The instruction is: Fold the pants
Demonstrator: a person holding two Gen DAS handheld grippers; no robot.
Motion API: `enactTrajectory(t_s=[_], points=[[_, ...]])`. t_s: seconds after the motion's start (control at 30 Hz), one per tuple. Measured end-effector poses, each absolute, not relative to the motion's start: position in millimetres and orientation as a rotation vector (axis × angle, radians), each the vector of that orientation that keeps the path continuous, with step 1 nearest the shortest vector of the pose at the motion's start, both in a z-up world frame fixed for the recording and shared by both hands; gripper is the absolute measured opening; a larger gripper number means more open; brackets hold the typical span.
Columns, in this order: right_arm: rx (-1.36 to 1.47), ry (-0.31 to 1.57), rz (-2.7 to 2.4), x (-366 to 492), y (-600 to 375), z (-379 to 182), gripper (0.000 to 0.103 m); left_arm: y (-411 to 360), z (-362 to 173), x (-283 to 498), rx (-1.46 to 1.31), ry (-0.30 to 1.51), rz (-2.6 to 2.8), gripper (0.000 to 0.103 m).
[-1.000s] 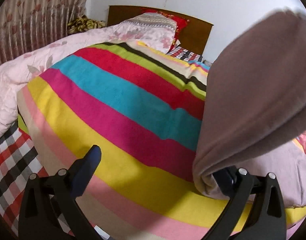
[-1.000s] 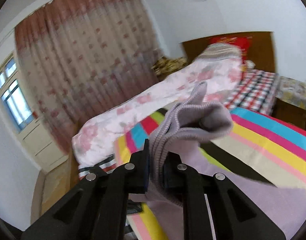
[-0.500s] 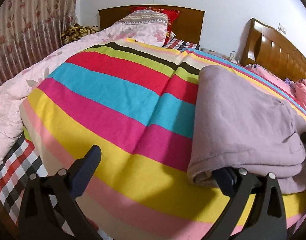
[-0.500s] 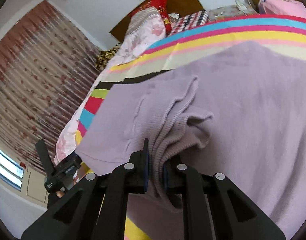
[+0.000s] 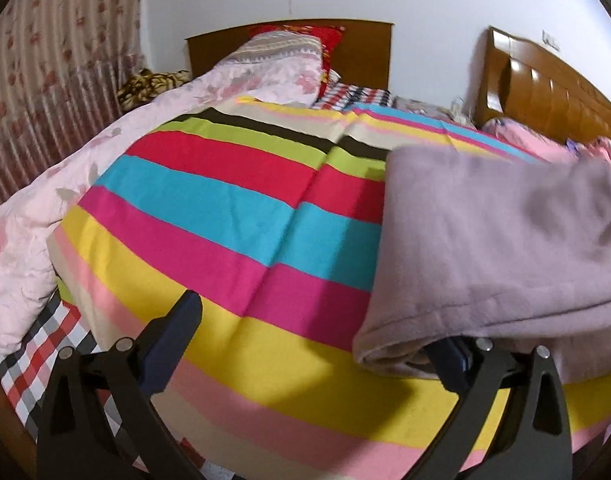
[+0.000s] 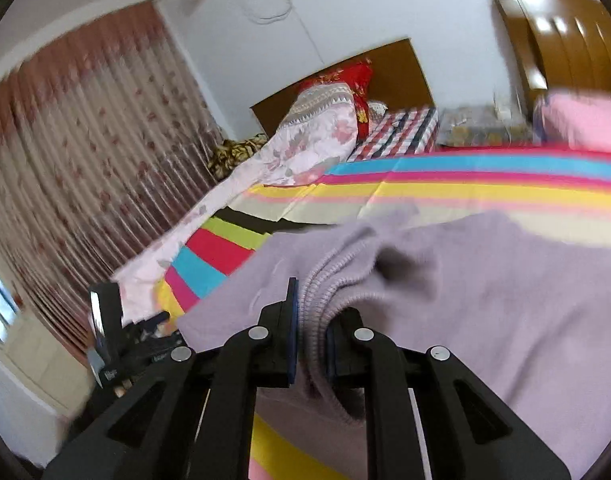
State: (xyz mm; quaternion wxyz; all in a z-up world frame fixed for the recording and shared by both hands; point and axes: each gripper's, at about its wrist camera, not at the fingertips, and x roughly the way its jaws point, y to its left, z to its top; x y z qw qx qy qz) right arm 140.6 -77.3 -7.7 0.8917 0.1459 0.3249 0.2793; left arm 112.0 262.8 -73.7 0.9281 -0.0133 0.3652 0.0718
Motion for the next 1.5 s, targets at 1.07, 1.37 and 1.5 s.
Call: enactTrajectory(t_s=[1.07,1.37,1.5], points=[[0.549,0.996,0.569,160,-100,-106,0.013,290,-98,102,-0.242,0.748,0.111,0.101],[0.482,0.998,0.542,163,-97,-100,0.014,281,-90,87,-0.114,0.757,0.076,0.101],[0.418,1.008,0.539,159,-102,-89,0.041,280,-79,50,-0.009,0.737,0.054,0.101]])
